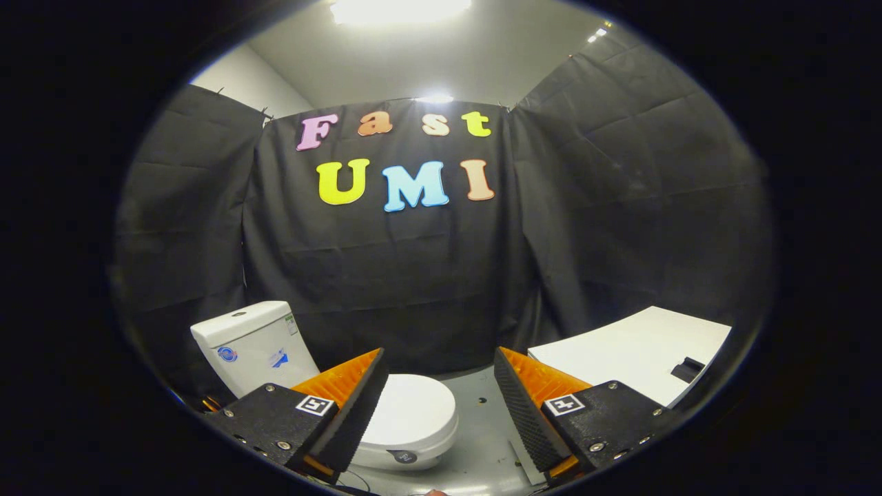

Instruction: Open the toilet lid.

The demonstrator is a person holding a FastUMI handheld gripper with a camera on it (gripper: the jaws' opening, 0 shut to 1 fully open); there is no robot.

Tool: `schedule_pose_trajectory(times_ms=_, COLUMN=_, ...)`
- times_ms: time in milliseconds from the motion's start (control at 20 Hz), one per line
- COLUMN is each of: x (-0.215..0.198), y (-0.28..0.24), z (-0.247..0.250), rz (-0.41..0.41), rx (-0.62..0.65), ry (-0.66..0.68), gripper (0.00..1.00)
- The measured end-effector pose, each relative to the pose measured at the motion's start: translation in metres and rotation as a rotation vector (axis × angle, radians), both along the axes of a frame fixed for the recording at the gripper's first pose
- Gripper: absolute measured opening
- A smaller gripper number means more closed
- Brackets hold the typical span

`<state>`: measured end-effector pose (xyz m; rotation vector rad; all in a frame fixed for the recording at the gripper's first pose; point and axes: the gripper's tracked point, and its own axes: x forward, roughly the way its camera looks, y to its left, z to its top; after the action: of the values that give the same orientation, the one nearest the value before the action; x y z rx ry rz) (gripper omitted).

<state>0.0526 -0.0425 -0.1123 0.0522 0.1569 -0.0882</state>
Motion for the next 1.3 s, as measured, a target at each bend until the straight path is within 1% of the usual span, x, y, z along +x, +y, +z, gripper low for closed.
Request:
schedule_pose_trajectory(times_ms=100, x=0.005, y=0.005, z=-0.013, rz=0.008, rx=0.022, ry=0.019, gripper=0.95)
schedule_pose_trajectory(times_ms=250, x=0.021, y=0.027, z=-0.03, rz=0.032, rx=0.081, ry=0.034, gripper=0.95)
schedule_pose_trajectory(times_ms=450, x=0.038, y=0.062, z=-0.053, rz=0.062, rx=0.109, ry=0.071, gripper=0.96)
schedule_pose_trajectory(times_ms=550, x=0.049, y=0.076, z=-0.068, rz=0.065, rx=0.162, ry=0.078, gripper=0.96)
schedule_pose_trajectory(times_ms=700, x=0.057, y=0.098, z=-0.106, rz=0.061, rx=0.274, ry=0.122, gripper=0.97)
schedule_pose_trajectory(times_ms=800, x=0.056, y=0.102, z=-0.131, rz=0.041, rx=0.325, ry=0.154, gripper=0.97)
schedule_pose_trajectory(times_ms=1050, x=0.046, y=0.089, z=-0.184, rz=-0.055, rx=0.439, ry=0.201, gripper=0.97)
schedule_pose_trajectory(times_ms=1150, x=0.045, y=0.094, z=-0.207, rz=-0.067, rx=0.482, ry=0.237, gripper=0.95)
schedule_pose_trajectory(times_ms=1300, x=0.042, y=0.105, z=-0.235, rz=-0.059, rx=0.555, ry=0.302, gripper=0.95)
